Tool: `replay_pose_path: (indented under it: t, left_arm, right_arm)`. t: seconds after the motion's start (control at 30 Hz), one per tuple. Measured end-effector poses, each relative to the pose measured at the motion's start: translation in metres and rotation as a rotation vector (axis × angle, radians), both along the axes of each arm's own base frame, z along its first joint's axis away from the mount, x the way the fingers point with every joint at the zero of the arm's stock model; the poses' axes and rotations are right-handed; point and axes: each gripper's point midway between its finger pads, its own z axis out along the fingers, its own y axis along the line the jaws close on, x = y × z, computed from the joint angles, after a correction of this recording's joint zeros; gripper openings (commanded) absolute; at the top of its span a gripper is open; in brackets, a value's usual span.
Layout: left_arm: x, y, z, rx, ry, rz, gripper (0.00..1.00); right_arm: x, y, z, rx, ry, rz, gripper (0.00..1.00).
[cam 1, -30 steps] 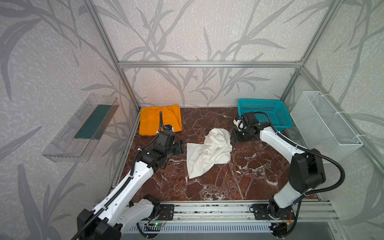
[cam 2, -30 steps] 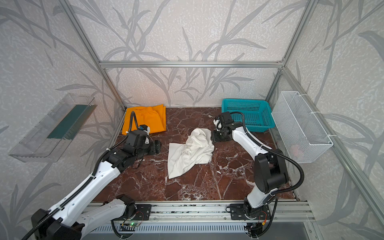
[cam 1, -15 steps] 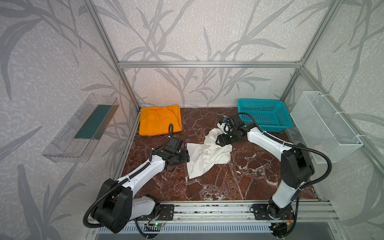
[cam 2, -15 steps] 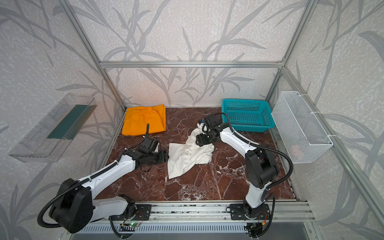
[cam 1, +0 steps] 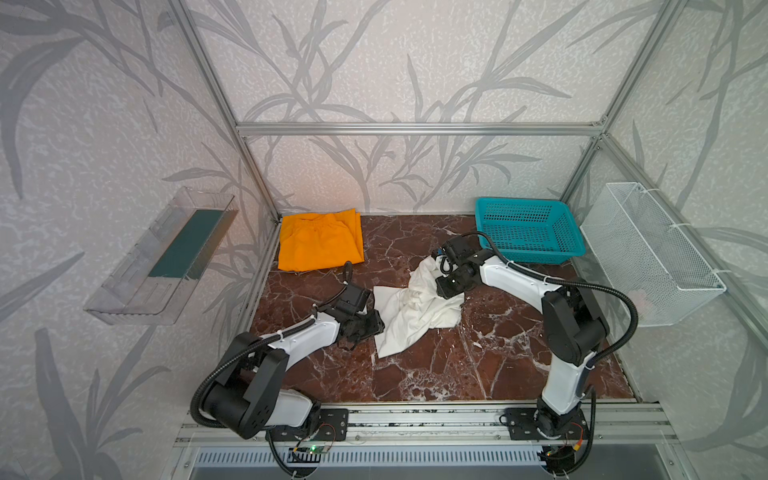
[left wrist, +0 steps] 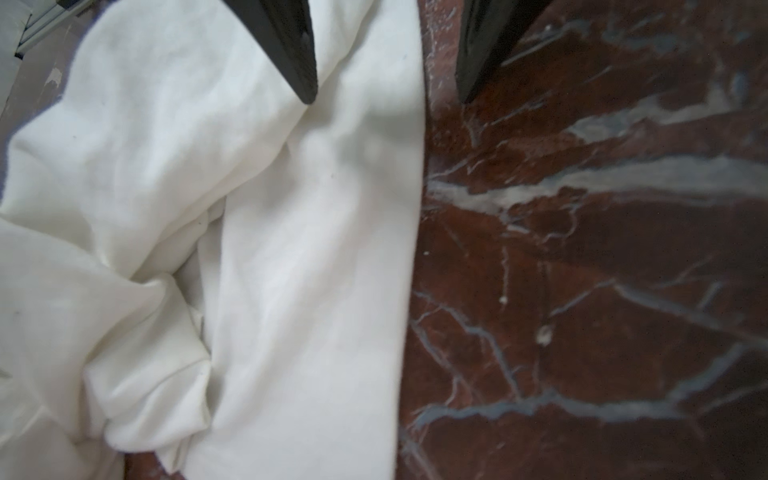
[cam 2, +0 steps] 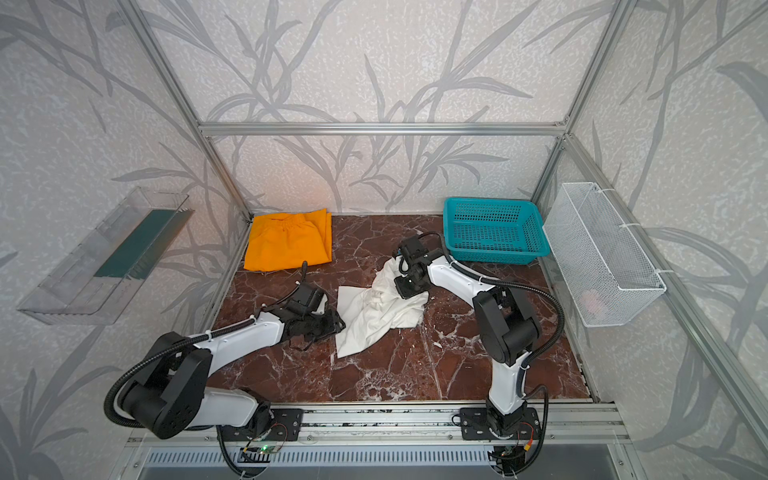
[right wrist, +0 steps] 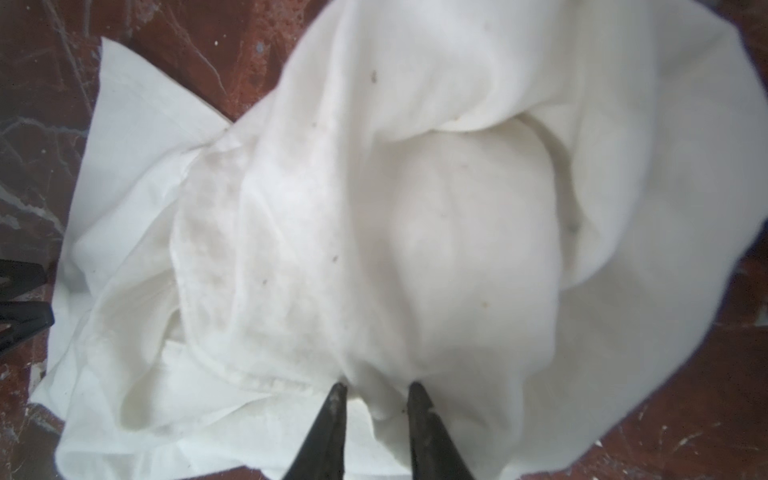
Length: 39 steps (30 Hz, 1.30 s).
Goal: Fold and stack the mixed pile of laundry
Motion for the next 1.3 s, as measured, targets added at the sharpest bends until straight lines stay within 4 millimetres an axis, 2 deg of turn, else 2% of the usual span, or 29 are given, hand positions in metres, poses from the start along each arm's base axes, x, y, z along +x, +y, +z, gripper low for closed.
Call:
replay_pose_path:
  t: [0.1,0.17,0.3,0.4,0.53,0.63,0.7,0.73,0.8,0.9,0.97,1.07,1.17,1.23,1.3]
  left_arm:
    - [0.012,-0.011,-0.001,-0.022,-0.007,-0.003,0.39]
    - [0.019,-0.017,-0.003,-0.031,-0.009,-0.001,0.28]
    - [0.027,-0.023,-0.008,-0.037,-0.004,0.011,0.08]
    - [0.031,-0.025,-0.008,-0.038,-0.003,0.02,0.0]
    - [0.034,-0.016,-0.007,0.028,0.008,0.033,0.0]
    - [0.037,-0.001,0.002,0.11,0.028,0.053,0.0]
    - [0.046,0.008,0.021,0.144,0.011,0.068,0.0]
    - [0.055,0.013,0.038,0.161,-0.017,0.076,0.0]
    - [0.072,0.024,0.077,0.176,-0.094,0.096,0.0]
    - [0.095,0.046,0.149,0.161,-0.259,0.146,0.0]
    - [0.102,0.07,0.197,0.156,-0.366,0.19,0.0]
    - [0.103,0.096,0.247,0.181,-0.472,0.229,0.0]
    - [0.095,0.104,0.274,0.213,-0.55,0.212,0.0]
    - [0.084,0.11,0.277,0.242,-0.571,0.206,0.0]
    - [0.071,0.117,0.269,0.27,-0.566,0.211,0.0]
  right_arm:
    - [0.002,-0.003,-0.001,-0.018,-0.01,-0.008,0.07]
    - [0.003,-0.006,-0.002,-0.031,-0.017,-0.015,0.03]
    - [0.001,-0.013,-0.005,-0.061,-0.023,-0.021,0.0]
    - [-0.002,-0.02,-0.004,-0.075,-0.03,-0.027,0.0]
    - [0.0,-0.033,0.007,-0.068,-0.054,-0.053,0.0]
    - [0.008,-0.047,0.027,-0.044,-0.095,-0.095,0.0]
    - [0.014,-0.059,0.048,-0.017,-0.139,-0.126,0.0]
    - [0.017,-0.066,0.06,-0.001,-0.164,-0.143,0.0]
    - [0.022,-0.077,0.089,0.03,-0.228,-0.169,0.0]
    - [0.025,-0.091,0.134,0.068,-0.338,-0.193,0.0]
    - [0.026,-0.096,0.171,0.101,-0.424,-0.198,0.0]
    - [0.024,-0.102,0.22,0.144,-0.541,-0.204,0.0]
    - [0.019,-0.111,0.253,0.187,-0.63,-0.219,0.0]
    - [0.016,-0.121,0.262,0.206,-0.663,-0.243,0.0]
    - [0.015,-0.131,0.259,0.216,-0.662,-0.28,0.0]
